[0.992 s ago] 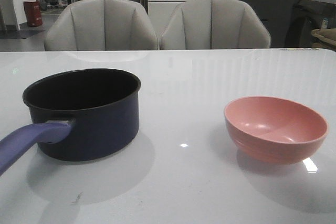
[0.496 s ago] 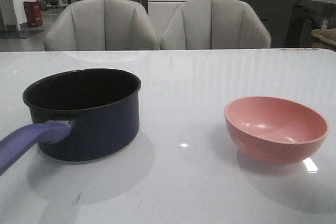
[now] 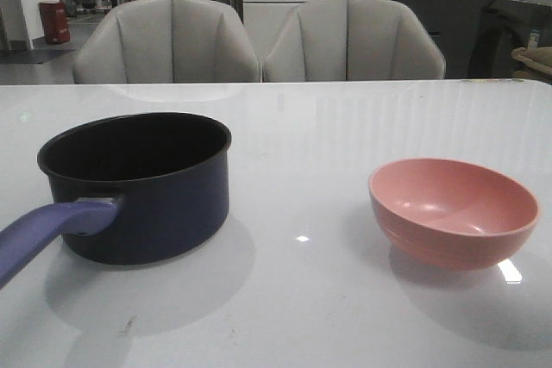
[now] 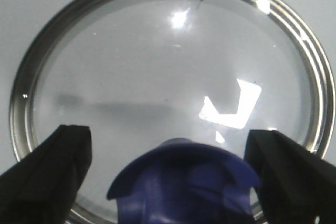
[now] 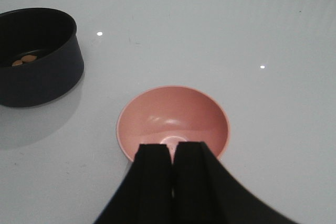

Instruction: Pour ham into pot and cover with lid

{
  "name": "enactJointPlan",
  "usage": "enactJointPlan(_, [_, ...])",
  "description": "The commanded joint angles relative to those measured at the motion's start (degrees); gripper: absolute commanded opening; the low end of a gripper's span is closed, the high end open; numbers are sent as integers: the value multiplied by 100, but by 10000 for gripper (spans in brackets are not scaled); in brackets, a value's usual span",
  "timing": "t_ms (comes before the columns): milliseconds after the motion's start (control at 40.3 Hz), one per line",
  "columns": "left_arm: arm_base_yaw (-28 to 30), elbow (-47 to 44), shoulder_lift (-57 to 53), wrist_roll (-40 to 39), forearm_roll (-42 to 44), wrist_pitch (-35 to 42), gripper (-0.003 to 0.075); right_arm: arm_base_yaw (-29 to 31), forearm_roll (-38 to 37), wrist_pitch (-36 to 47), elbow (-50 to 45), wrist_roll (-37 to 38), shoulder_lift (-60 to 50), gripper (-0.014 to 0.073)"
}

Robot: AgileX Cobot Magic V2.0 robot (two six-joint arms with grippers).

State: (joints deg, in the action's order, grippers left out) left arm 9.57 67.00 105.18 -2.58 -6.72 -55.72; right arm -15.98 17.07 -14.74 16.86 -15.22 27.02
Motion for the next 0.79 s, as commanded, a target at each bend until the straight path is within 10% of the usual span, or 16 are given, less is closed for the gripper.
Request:
enactJointPlan(0, [15, 120, -181, -20, -82, -30, 512, -6, 44, 440, 162, -42, 15, 149])
enactJointPlan(347, [15, 120, -181, 45, -82, -395, 232, -6, 44, 440, 162, -42, 15, 149])
enactJointPlan(769, [15, 632, -543, 45, -104, -943, 204, -6, 44, 440, 162, -42, 15, 149])
